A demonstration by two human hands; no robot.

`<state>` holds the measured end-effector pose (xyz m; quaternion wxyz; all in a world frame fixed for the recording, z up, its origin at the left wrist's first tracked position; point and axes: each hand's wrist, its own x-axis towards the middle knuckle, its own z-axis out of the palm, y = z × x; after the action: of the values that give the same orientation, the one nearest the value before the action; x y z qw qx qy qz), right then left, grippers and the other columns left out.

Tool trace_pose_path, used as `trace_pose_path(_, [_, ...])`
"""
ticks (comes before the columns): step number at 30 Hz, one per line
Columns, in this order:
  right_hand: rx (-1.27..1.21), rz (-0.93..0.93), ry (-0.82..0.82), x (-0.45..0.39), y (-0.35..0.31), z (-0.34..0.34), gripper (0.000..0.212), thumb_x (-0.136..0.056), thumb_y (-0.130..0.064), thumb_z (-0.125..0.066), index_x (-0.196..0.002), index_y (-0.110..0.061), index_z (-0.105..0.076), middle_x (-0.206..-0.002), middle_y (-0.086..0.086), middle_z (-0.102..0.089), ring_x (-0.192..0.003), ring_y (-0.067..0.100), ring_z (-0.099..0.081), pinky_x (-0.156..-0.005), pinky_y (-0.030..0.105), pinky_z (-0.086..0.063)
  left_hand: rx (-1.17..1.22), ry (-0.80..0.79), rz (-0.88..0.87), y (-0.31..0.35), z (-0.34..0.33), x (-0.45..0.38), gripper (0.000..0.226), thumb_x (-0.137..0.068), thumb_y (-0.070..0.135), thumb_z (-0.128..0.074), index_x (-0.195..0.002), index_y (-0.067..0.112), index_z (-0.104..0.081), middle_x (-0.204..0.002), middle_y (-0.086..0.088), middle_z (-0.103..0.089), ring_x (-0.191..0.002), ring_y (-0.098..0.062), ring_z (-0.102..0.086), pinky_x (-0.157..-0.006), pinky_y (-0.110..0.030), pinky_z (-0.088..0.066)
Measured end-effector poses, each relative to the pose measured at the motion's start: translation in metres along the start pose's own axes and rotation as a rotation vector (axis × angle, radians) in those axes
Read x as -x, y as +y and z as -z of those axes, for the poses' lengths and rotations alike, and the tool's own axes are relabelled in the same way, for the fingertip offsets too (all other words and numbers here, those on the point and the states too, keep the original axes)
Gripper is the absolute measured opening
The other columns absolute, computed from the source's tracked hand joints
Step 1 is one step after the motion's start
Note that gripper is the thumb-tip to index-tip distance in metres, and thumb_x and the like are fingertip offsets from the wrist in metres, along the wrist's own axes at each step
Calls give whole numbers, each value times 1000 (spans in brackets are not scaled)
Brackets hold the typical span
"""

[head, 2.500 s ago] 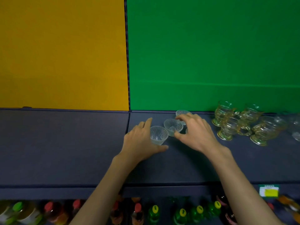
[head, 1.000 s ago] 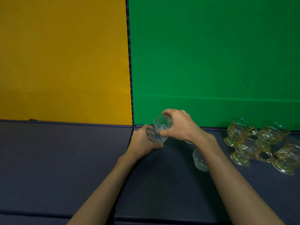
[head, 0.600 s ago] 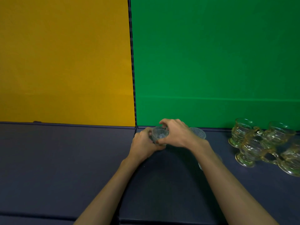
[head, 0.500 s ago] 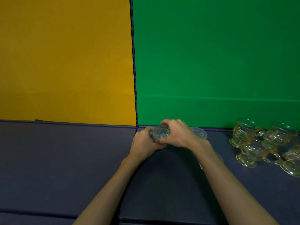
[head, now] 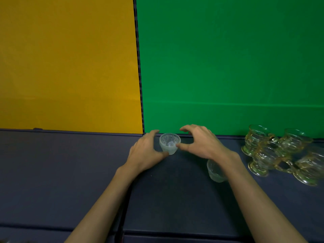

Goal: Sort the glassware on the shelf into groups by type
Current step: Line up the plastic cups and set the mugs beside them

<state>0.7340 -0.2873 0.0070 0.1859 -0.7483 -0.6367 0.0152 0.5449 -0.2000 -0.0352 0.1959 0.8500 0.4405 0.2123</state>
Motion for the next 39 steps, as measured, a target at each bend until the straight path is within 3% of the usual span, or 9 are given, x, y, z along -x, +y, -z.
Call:
trace_pose_path(7, [59, -50, 80, 29, 26, 24, 59, -87, -51, -66, -137, -23, -55, -135, 0, -59, -123, 23, -55, -101, 38, -45, -292, 184, -270, 53, 20, 8, 76, -81, 60, -55, -147, 25, -40, -146, 0, -46, -132, -23, -43, -105, -41, -37])
trace_pose_path(12, [87, -100, 103, 52, 45, 39, 56, -85, -47, -68, -134, -22, -58, -130, 2, -62, -118, 24, -58, -96, 37, -47, -337, 146, -422, 99, 2, 18, 70, -78, 68, -49, -135, 26, -53, -134, 2, -55, -124, -23, -48, -98, -40, -36])
trace_pose_path(15, [85, -123, 114, 65, 57, 46, 54, -85, -47, -68, -132, -21, -59, -127, 2, -63, -115, 25, -60, -95, 40, -50, -363, 34, -470, 118, -18, 25, 73, -77, 73, -52, -134, 27, -53, -129, 2, -57, -119, -22, -49, -96, -41, -35])
trace_pose_path(21, [93, -146, 116, 81, 67, 54, 53, -87, -45, -65, -133, -20, -59, -125, 3, -63, -113, 25, -60, -93, 36, -48, -454, -180, -465, 136, -54, 33, 87, -72, 81, -55, -139, 25, -47, -135, -2, -57, -125, -26, -52, -103, -45, -34])
trace_pose_path(27, [80, -150, 99, 85, 73, 52, 50, -88, -44, -65, -131, -20, -58, -119, 2, -62, -108, 24, -60, -91, 38, -49, -399, -171, -413, 138, -57, 31, 66, -72, 72, -63, -118, 24, -60, -118, 1, -65, -108, -24, -63, -86, -35, -42])
trace_pose_path(31, [76, -146, 114, 85, 79, 53, 45, -90, -40, -64, -129, -19, -60, -119, 4, -64, -109, 26, -61, -91, 38, -50, -309, -98, -335, 131, -39, 20, 63, -67, 74, -62, -110, 28, -63, -112, 4, -68, -104, -23, -64, -82, -34, -45])
trace_pose_path(36, [71, -137, 128, 80, 85, 58, 50, -90, -40, -64, -135, -19, -58, -129, 4, -62, -116, 26, -60, -96, 40, -49, -299, 76, -229, 126, -11, -10, 74, -67, 79, -59, -119, 26, -63, -111, 1, -66, -103, -26, -63, -79, -35, -46])
trace_pose_path(39, [78, -134, 127, 75, 85, 60, 53, -90, -42, -64, -136, -20, -56, -133, 4, -61, -119, 26, -59, -97, 38, -48, -313, 99, -210, 130, -11, -30, 79, -70, 78, -61, -124, 21, -61, -115, -3, -65, -106, -28, -61, -83, -38, -47])
